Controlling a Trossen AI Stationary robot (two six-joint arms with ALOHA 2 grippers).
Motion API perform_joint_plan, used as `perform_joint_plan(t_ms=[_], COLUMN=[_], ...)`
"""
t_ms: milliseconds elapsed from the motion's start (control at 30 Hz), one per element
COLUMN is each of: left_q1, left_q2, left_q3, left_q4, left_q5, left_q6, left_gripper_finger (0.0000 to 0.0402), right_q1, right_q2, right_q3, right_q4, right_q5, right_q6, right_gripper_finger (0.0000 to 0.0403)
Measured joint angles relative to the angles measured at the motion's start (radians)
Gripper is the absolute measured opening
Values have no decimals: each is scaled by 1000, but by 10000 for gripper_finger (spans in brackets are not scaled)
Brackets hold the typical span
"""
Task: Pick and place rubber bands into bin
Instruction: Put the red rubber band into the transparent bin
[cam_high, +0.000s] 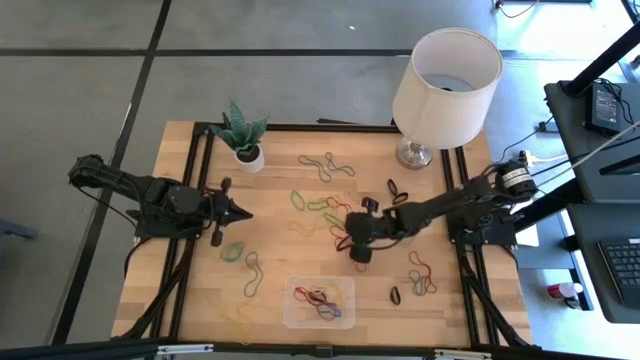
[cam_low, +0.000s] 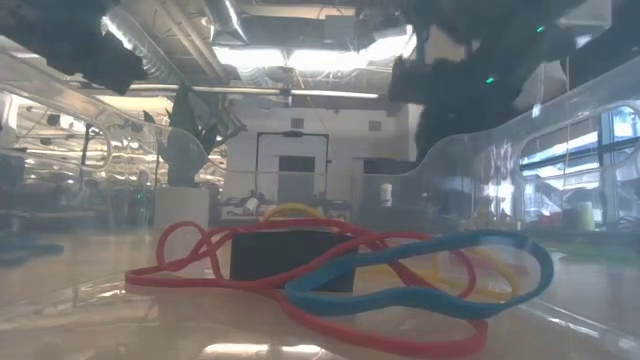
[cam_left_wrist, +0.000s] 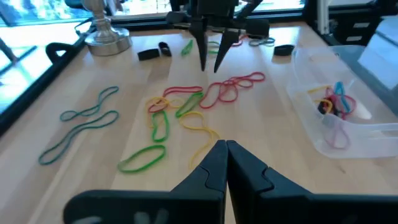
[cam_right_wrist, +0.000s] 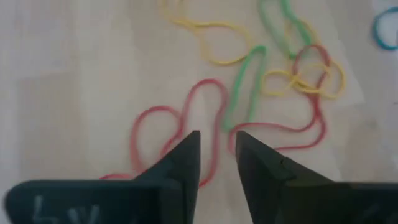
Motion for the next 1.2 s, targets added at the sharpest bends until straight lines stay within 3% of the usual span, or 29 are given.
perform_joint_plan(t_ms=[333, 600, 700, 867, 1033, 1200], left_q1=[0, 0, 0, 0, 0, 0], left_q2=[-2, -2, -2, -2, -2, -2], left_q3=[0, 0, 0, 0, 0, 0], left_q4=[-8, -18, -19, -30, -43, -44], left_q5=[-7, -7, -6, 0, -14, -14], left_q6=[10, 10, 10, 10, 10, 10], left_gripper_finger=[2, 2, 1, 2, 2, 2], right_q1=[-174, -199, -191, -191, -185, -160], right_q2=[76, 172, 205, 191, 92, -11], right_q3=[0, 5, 12, 14, 36, 161], right_q4=[49, 99, 58, 5, -188, -520], right_q5=[-4, 5, -2, -28, -58, 59], right_q6=[76, 4, 17, 105, 128, 200], right_gripper_finger=[155, 153, 123, 15, 5, 2])
